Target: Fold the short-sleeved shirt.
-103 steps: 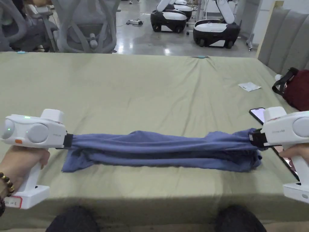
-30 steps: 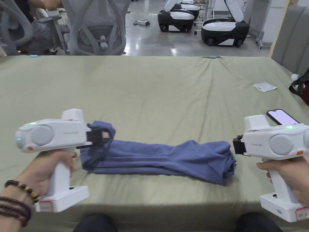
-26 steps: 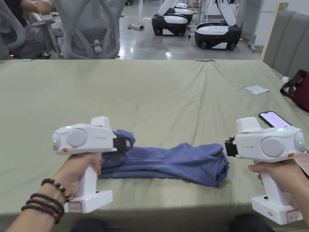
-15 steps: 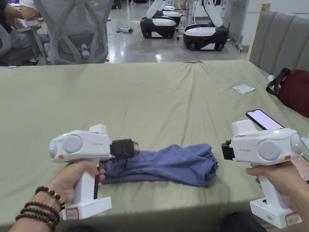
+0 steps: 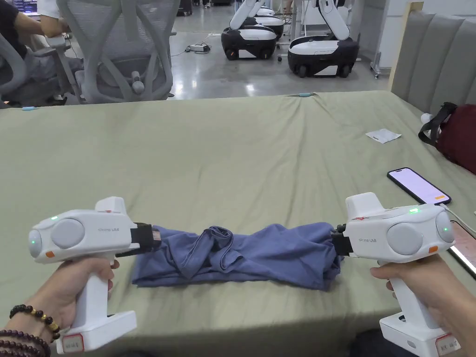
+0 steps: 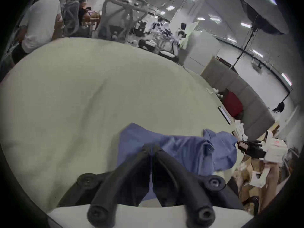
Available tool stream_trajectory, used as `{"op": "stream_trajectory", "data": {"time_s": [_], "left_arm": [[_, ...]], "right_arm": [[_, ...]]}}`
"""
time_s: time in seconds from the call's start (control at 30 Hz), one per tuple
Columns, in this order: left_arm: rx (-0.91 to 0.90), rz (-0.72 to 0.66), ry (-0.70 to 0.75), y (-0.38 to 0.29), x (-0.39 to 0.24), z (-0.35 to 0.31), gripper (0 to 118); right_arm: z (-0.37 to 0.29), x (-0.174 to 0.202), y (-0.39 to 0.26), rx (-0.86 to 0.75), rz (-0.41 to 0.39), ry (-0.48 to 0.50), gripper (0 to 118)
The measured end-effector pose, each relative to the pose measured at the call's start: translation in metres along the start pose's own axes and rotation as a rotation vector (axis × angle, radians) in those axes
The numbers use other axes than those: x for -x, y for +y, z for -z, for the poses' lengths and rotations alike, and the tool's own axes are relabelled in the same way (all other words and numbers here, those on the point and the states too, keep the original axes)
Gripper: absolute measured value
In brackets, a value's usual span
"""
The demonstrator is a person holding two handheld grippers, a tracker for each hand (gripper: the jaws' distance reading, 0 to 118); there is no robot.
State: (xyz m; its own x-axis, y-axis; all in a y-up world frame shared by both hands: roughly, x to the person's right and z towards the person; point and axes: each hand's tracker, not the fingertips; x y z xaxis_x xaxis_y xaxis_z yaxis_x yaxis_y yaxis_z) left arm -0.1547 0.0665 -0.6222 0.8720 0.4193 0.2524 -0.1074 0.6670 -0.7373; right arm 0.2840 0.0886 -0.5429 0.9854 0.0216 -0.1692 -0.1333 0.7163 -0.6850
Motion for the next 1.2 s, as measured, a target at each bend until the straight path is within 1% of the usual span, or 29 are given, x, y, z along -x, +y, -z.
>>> {"op": "stream_trajectory", "data": {"time_s": [0.1, 0.17, 0.23, 0.33, 0.43, 0.53, 0.63, 0.77, 0.9, 1.0, 1.1, 1.13, 1.17, 1.2], "left_arm": [[-0.011, 0.063, -0.034, -0.009, -0.021, 0.016, 2], [0.061, 0.075, -0.061, -0.015, -0.038, 0.035, 2], [0.096, 0.100, -0.094, -0.019, -0.053, 0.054, 2], [0.143, 0.151, -0.077, -0.028, -0.076, 0.089, 2], [0.105, 0.139, -0.050, -0.028, -0.090, 0.102, 0], [0.116, 0.095, -0.053, -0.021, -0.086, 0.106, 0], [0.117, 0.075, -0.088, -0.015, -0.074, 0.095, 0], [-0.021, 0.047, -0.113, -0.004, -0.053, 0.053, 0], [-0.121, 0.013, -0.035, 0.008, -0.021, 0.009, 0], [-0.127, -0.036, 0.013, 0.007, 0.003, -0.016, 0], [-0.142, -0.100, 0.026, 0.001, 0.026, -0.035, 7], [-0.140, -0.098, 0.027, -0.001, 0.027, -0.039, 11], [-0.139, -0.094, 0.029, -0.003, 0.030, -0.041, 21], [-0.135, -0.090, 0.034, -0.005, 0.032, -0.042, 34]], "right_arm": [[0.000, -0.002, -0.001, 0.007, 0.002, -0.003, 0], [-0.001, -0.005, -0.002, 0.009, 0.005, -0.010, 0], [-0.002, -0.010, -0.004, 0.010, 0.013, -0.013, 0], [-0.005, -0.016, -0.008, 0.015, 0.025, -0.021, 0], [-0.008, -0.022, -0.013, 0.025, 0.027, -0.033, 0], [-0.009, -0.027, -0.017, 0.031, 0.035, -0.046, 0], [-0.010, -0.027, -0.018, 0.026, 0.050, -0.055, 0], [-0.009, -0.020, -0.013, 0.001, 0.054, -0.056, 0], [-0.006, -0.007, -0.001, -0.051, 0.055, -0.069, 0], [-0.004, 0.004, 0.006, -0.098, 0.058, -0.083, 0], [-0.003, 0.013, 0.010, -0.126, 0.064, -0.082, 0], [-0.003, 0.016, 0.011, -0.137, 0.062, -0.080, 0], [-0.004, 0.018, 0.011, -0.145, 0.059, -0.077, 0], [-0.004, 0.020, 0.011, -0.146, 0.059, -0.074, 0]]}}
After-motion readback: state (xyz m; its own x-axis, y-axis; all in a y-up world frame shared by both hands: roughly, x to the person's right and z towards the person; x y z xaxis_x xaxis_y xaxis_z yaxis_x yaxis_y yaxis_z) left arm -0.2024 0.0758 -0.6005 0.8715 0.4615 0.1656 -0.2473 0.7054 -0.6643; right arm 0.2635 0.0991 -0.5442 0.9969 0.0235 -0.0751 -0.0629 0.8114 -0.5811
